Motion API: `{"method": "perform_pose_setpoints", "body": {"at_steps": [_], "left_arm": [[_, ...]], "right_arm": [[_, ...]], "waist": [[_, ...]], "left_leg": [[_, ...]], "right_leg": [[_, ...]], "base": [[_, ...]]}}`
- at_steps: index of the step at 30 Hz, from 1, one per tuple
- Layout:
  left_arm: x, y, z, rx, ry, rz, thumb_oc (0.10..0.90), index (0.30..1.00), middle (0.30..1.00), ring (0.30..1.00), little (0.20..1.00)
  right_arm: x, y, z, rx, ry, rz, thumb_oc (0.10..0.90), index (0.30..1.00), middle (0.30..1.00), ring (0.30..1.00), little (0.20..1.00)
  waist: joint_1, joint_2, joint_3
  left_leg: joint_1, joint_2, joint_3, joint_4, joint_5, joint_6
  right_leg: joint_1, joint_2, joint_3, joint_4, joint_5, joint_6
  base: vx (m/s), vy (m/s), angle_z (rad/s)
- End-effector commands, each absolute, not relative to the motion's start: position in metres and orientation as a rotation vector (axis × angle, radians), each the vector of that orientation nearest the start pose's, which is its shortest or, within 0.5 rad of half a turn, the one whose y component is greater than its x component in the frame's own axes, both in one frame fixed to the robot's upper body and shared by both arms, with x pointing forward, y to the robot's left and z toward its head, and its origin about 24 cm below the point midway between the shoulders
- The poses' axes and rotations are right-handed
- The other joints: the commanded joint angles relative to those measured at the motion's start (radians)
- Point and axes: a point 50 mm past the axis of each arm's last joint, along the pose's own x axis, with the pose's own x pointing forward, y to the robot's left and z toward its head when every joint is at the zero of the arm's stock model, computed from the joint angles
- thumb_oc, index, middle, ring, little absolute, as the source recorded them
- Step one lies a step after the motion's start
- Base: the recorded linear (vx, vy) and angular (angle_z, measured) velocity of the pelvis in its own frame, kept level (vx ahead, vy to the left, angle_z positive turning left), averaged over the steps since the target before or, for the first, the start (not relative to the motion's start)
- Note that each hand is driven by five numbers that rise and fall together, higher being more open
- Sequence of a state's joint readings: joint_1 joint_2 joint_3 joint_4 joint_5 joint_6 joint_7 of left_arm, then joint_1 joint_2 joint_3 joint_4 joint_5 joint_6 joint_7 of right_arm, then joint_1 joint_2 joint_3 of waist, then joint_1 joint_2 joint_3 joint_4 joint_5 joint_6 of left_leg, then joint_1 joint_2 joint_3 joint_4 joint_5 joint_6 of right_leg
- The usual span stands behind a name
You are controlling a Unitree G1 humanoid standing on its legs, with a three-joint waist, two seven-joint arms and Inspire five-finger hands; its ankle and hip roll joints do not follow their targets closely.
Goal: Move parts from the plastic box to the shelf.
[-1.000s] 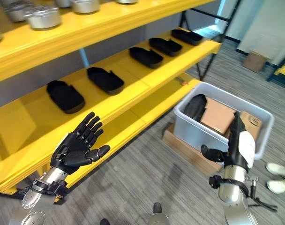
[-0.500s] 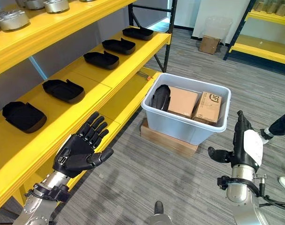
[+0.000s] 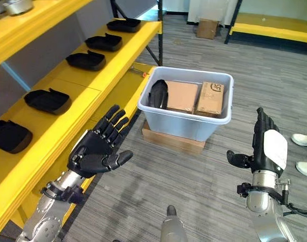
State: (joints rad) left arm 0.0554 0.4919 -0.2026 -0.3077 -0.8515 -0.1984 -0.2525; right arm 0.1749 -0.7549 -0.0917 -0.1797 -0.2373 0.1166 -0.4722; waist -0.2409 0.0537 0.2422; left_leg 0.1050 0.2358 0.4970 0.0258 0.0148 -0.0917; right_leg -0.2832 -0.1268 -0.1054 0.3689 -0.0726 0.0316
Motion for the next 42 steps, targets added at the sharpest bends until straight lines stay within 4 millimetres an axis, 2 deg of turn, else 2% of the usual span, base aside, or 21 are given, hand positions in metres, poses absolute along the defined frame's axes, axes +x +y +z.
{"method": "perform_pose_setpoints", "body": {"at_steps": [1, 4, 6, 8, 9, 10, 12, 16, 18, 20, 21, 25, 31, 33, 34, 35, 36, 38, 40, 41, 42], "left_arm": [[0.229, 0.176, 0.149, -0.358, -0.530, -0.444, 0.900, 1.000, 1.000, 1.000, 1.000], [0.226, 0.182, 0.148, -0.339, -0.518, -0.397, 0.900, 1.000, 1.000, 1.000, 1.000], [0.223, 0.186, 0.150, -0.332, -0.508, -0.395, 0.900, 1.000, 1.000, 1.000, 1.000], [0.221, 0.188, 0.147, -0.321, -0.496, -0.392, 0.900, 1.000, 1.000, 1.000, 1.000], [0.218, 0.189, 0.143, -0.329, -0.484, -0.396, 0.900, 1.000, 1.000, 1.000, 1.000], [0.214, 0.191, 0.138, -0.323, -0.480, -0.387, 0.900, 1.000, 1.000, 1.000, 1.000], [0.213, 0.193, 0.134, -0.335, -0.483, -0.372, 0.900, 1.000, 1.000, 1.000, 1.000], [0.214, 0.197, 0.131, -0.307, -0.494, -0.356, 0.900, 1.000, 1.000, 1.000, 1.000], [0.220, 0.194, 0.132, -0.314, -0.485, -0.390, 0.900, 1.000, 1.000, 1.000, 1.000], [0.223, 0.189, 0.135, -0.312, -0.485, -0.407, 0.900, 1.000, 1.000, 1.000, 1.000], [0.224, 0.185, 0.138, -0.299, -0.477, -0.433, 0.900, 1.000, 1.000, 1.000, 1.000], [0.225, 0.180, 0.136, -0.264, -0.453, -0.449, 0.900, 1.000, 1.000, 1.000, 1.000], [0.219, 0.191, 0.129, -0.259, -0.415, -0.432, 0.900, 1.000, 1.000, 1.000, 1.000], [0.218, 0.192, 0.126, -0.254, -0.399, -0.446, 0.900, 1.000, 1.000, 1.000, 1.000], [0.218, 0.192, 0.126, -0.254, -0.398, -0.446, 0.900, 1.000, 1.000, 1.000, 1.000], [0.218, 0.192, 0.126, -0.249, -0.392, -0.447, 0.900, 1.000, 1.000, 1.000, 1.000], [0.218, 0.192, 0.125, -0.253, -0.389, -0.442, 0.900, 1.000, 1.000, 1.000, 1.000], [0.215, 0.193, 0.123, -0.252, -0.385, -0.426, 0.900, 1.000, 1.000, 1.000, 1.000], [0.214, 0.194, 0.123, -0.258, -0.387, -0.415, 0.900, 1.000, 1.000, 1.000, 1.000], [0.214, 0.195, 0.123, -0.252, -0.385, -0.417, 0.900, 1.000, 1.000, 1.000, 1.000], [0.215, 0.195, 0.124, -0.252, -0.381, -0.422, 0.900, 1.000, 1.000, 1.000, 1.000]], "right_arm": [[0.229, -0.285, 0.168, -1.036, -0.462, -0.464, 0.900, 1.000, 1.000, 1.000, 1.000], [0.232, -0.272, 0.161, -0.989, -0.460, -0.387, 0.900, 1.000, 1.000, 1.000, 1.000], [0.229, -0.268, 0.158, -0.954, -0.446, -0.376, 0.900, 1.000, 1.000, 1.000, 1.000], [0.226, -0.262, 0.151, -0.933, -0.433, -0.362, 0.900, 1.000, 1.000, 1.000, 1.000], [0.224, -0.260, 0.145, -0.914, -0.418, -0.353, 0.900, 1.000, 1.000, 1.000, 1.000], [0.223, -0.256, 0.142, -0.898, -0.417, -0.320, 0.900, 1.000, 1.000, 1.000, 1.000], [0.226, -0.250, 0.142, -0.893, -0.440, -0.294, 0.900, 1.000, 1.000, 1.000, 1.000], [0.231, -0.245, 0.145, -0.883, -0.454, -0.248, 0.900, 1.000, 1.000, 1.000, 1.000], [0.232, -0.243, 0.147, -0.870, -0.449, -0.221, 0.900, 1.000, 1.000, 1.000, 1.000], [0.233, -0.241, 0.146, -0.864, -0.447, -0.213, 0.900, 1.000, 1.000, 1.000, 1.000], [0.233, -0.238, 0.144, -0.838, -0.447, -0.226, 0.900, 1.000, 1.000, 1.000, 1.000], [0.241, -0.225, 0.140, -0.800, -0.451, -0.229, 0.900, 1.000, 1.000, 1.000, 1.000], [0.242, -0.221, 0.137, -0.791, -0.452, -0.237, 0.900, 1.000, 1.000, 1.000, 1.000], [0.243, -0.224, 0.137, -0.786, -0.450, -0.277, 0.900, 1.000, 1.000, 1.000, 1.000], [0.243, -0.224, 0.137, -0.786, -0.449, -0.278, 0.900, 1.000, 1.000, 1.000, 1.000], [0.243, -0.224, 0.137, -0.788, -0.448, -0.295, 0.900, 1.000, 1.000, 1.000, 1.000], [0.244, -0.224, 0.136, -0.789, -0.452, -0.298, 0.900, 1.000, 1.000, 1.000, 1.000], [0.244, -0.223, 0.137, -0.797, -0.463, -0.298, 0.900, 1.000, 1.000, 1.000, 1.000], [0.243, -0.222, 0.136, -0.804, -0.473, -0.290, 0.900, 1.000, 1.000, 1.000, 1.000], [0.241, -0.225, 0.139, -0.809, -0.481, -0.290, 0.900, 1.000, 1.000, 1.000, 1.000], [0.240, -0.227, 0.140, -0.815, -0.485, -0.293, 0.900, 1.000, 1.000, 1.000, 1.000]], "waist": [[0.011, -0.037, -0.026], [0.064, -0.044, -0.020], [0.080, -0.052, -0.020], [0.099, -0.058, -0.020], [0.117, -0.062, -0.018], [0.139, -0.064, -0.009], [0.155, -0.068, 0.004], [0.165, -0.061, 0.013], [0.154, -0.061, 0.007], [0.156, -0.063, 0.001], [0.164, -0.070, -0.016], [0.175, -0.061, -0.024], [0.206, -0.060, -0.044], [0.217, -0.069, -0.054], [0.218, -0.070, -0.055], [0.220, -0.060, -0.055], [0.220, -0.045, -0.049], [0.212, -0.040, -0.040], [0.190, -0.026, -0.024], [0.179, -0.029, -0.021], [0.174, -0.033, -0.020]], "left_leg": [[-0.054, 0.015, -0.241, 0.158, 0.049, 0.005], [-0.136, -0.154, -0.355, 0.198, -0.049, 0.072], [-0.163, -0.192, -0.352, 0.170, -0.065, 0.081], [-0.205, -0.202, -0.359, 0.099, -0.039, 0.071], [-0.238, -0.193, -0.371, 0.034, 0.015, 0.055], [-0.292, -0.143, -0.417, -0.041, 0.103, 0.027], [-0.321, -0.125, -0.459, -0.064, 0.111, 0.022], [-0.334, -0.132, -0.447, -0.002, 0.083, 0.028], [-0.286, -0.158, -0.383, 0.039, 0.024, 0.053], [-0.269, -0.175, -0.370, 0.048, -0.006, 0.072], [-0.253, -0.204, -0.366, 0.047, -0.028, 0.098], [-0.183, -0.233, -0.382, 0.001, -0.040, 0.139], [-0.153, -0.257, -0.382, -0.042, -0.052, 0.177], [-0.164, -0.273, -0.377, -0.043, -0.056, 0.199], [-0.165, -0.276, -0.376, -0.043, -0.056, 0.201], [-0.156, -0.278, -0.378, -0.044, -0.065, 0.216], [-0.144, -0.274, -0.380, -0.043, -0.074, 0.222], [-0.115, -0.274, -0.367, -0.053, -0.084, 0.226], [-0.081, -0.261, -0.361, -0.068, -0.079, 0.219], [-0.068, -0.260, -0.368, -0.077, -0.080, 0.204], [-0.056, -0.263, -0.379, -0.080, -0.086, 0.199]], "right_leg": [[0.194, 0.068, 0.008, -0.168, -0.050, -0.056], [0.239, 0.089, 0.094, -0.233, -0.010, -0.032], [0.269, 0.097, 0.112, -0.262, 0.002, -0.016], [0.308, 0.102, 0.127, -0.289, 0.002, -0.008], [0.345, 0.106, 0.134, -0.305, -0.009, -0.009], [0.387, 0.113, 0.151, -0.305, -0.033, -0.021], [0.407, 0.107, 0.170, -0.287, -0.055, -0.026], [0.425, 0.094, 0.176, -0.263, -0.091, -0.020], [0.417, 0.067, 0.132, -0.255, -0.088, -0.003], [0.411, 0.058, 0.114, -0.237, -0.095, 0.004], [0.401, 0.053, 0.093, -0.207, -0.098, 0.013], [0.289, 0.049, 0.072, -0.032, -0.042, 0.041], [0.263, 0.044, 0.039, 0.074, -0.009, 0.048], [0.281, 0.040, 0.036, 0.169, 0.063, 0.065], [0.278, 0.038, 0.038, 0.180, 0.066, 0.068], [0.252, 0.032, 0.028, 0.317, 0.113, 0.077], [0.212, 0.027, 0.016, 0.431, 0.120, 0.076], [0.135, 0.029, 0.030, 0.508, 0.121, 0.086], [0.042, 0.048, 0.034, 0.484, 0.081, 0.074], [0.019, 0.048, 0.030, 0.320, 0.039, 0.064], [0.023, 0.037, 0.024, 0.201, 0.042, 0.062]], "base": [[0.11, -0.188, -0.91], [0.18, -0.135, -1.28], [0.18, -0.062, -1.05], [0.29, 0.028, -0.48], [0.56, 0.109, -0.61], [0.54, 0.118, -1.05], [0.37, 0.134, -1.06], [0.23, 0.124, -0.28], [0.35, 0.174, -0.16], [0.33, 0.116, -0.10], [0.35, 0.091, -0.31], [0.32, 0.108, -0.10], [0.17, 0.059, 0.09], [0.07, 0.047, 0.01], [0.06, 0.103, -0.06], [0.05, 0.143, 0.02], [0.05, 0.147, 0.01], [0.05, 0.059, -0.23], [0.07, -0.055, -0.34], [0.11, -0.167, -0.19], [0.14, -0.179, -0.06]]}}
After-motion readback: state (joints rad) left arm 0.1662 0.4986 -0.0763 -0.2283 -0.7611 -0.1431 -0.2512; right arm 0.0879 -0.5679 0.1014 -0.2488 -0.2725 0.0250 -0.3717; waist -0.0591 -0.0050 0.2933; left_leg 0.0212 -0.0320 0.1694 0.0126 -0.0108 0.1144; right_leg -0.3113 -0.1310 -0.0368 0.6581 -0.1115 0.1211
